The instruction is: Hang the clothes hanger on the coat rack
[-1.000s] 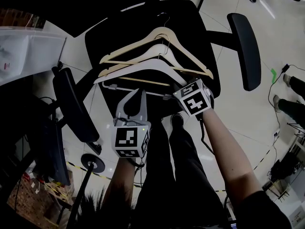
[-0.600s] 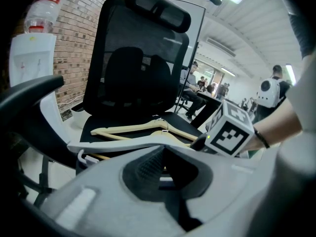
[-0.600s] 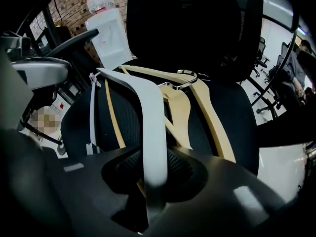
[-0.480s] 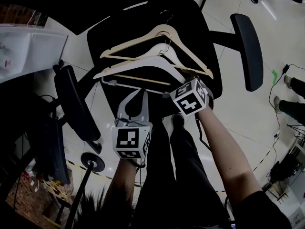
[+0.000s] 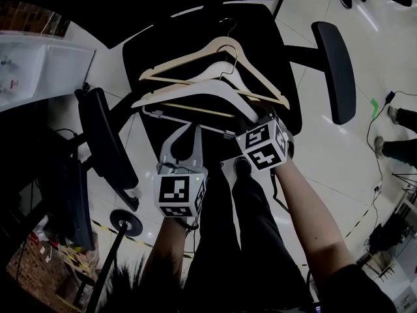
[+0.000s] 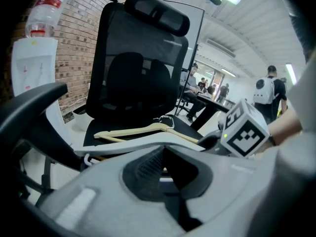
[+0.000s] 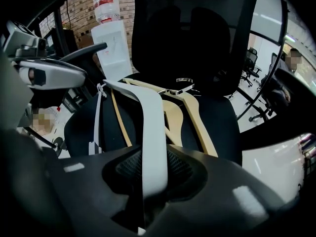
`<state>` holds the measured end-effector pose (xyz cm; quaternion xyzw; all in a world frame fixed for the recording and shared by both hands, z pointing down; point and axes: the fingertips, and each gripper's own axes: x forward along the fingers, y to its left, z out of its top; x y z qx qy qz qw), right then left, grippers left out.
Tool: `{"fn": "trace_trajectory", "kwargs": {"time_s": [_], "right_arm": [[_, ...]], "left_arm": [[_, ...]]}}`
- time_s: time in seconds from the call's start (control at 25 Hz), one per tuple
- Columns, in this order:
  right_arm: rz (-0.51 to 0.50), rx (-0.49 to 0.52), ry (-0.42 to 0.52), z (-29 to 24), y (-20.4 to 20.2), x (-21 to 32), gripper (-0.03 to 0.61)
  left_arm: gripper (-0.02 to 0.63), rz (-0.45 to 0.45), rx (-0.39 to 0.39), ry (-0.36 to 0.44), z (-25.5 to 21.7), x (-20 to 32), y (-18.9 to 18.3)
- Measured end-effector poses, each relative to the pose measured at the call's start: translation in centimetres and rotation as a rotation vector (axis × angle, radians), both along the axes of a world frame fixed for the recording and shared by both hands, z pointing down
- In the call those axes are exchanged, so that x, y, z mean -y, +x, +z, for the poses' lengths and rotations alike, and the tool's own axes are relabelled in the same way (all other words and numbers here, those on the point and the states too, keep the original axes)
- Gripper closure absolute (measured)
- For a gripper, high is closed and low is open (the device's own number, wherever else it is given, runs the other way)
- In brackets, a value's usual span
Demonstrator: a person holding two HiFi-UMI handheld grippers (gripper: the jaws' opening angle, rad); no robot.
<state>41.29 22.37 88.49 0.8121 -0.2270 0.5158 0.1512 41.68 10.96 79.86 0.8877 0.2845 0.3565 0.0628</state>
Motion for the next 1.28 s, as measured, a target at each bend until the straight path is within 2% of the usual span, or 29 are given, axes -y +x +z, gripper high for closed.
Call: {"fn": "trace_trajectory", "kwargs": {"time_s": [0.2,0.44,0.76,1.0,1.28], "right_arm": [[0.016,-0.047,-0.013,-2.0,-0.3,-1.1,0.475],[0.076,-0.101,0.048,-4.6,-0.8,-2.2,0.476],[0.052,-0.166,0.037,-8.6,-1.8,-4.4,0.476],[0.046,-0.214,0.038,-12.3,-2.8,-7.0,0.476],[0.027,-0.288,0.098,-18.5,-3.0,-8.1,0.476]], "left_arm": [[0.609,-0.010,-0.027,0.004,-1.3,0.1,-0.1],[0.609,-0.044,-0.075,0.013,-3.7,0.3,-0.3],[0.609,-0.108,-0.134,0.021,-7.0,0.8,-1.3],[0.609,-0.151,-0.199,0.026,-11.0,0.4,-2.3],[0.609,-0.187,-0.293,0.022,-17.1,-0.4,-3.0]]}}
